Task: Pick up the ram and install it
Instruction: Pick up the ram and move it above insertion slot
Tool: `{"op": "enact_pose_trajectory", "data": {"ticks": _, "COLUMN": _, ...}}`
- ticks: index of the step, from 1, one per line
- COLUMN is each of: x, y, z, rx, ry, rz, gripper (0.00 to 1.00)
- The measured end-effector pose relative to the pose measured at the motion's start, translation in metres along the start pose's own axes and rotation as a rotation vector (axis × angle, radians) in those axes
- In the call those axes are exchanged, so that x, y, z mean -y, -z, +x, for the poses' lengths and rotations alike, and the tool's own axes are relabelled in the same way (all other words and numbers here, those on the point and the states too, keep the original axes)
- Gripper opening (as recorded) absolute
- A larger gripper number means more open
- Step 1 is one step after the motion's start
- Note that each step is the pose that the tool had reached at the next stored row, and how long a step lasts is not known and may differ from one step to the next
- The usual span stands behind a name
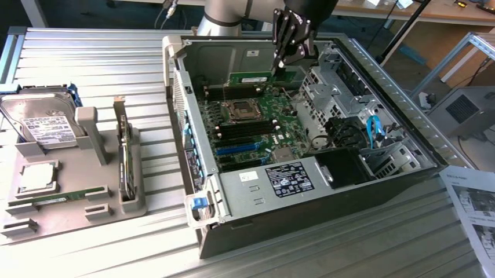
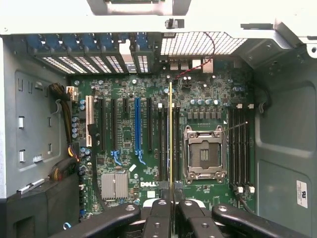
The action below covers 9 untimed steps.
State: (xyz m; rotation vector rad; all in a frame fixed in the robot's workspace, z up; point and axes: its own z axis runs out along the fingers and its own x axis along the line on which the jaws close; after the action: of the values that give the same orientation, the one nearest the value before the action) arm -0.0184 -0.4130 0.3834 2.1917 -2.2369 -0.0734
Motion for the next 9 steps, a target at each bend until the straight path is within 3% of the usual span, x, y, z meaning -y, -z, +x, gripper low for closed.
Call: {"op": "enact_pose_trajectory", "data": {"ticks": 9, "x": 0.0002, "y": -0.0043, "z": 0.0001, "rx": -0.0001, "ry": 0.000, "rz": 0.0000, "gripper": 0.12}}
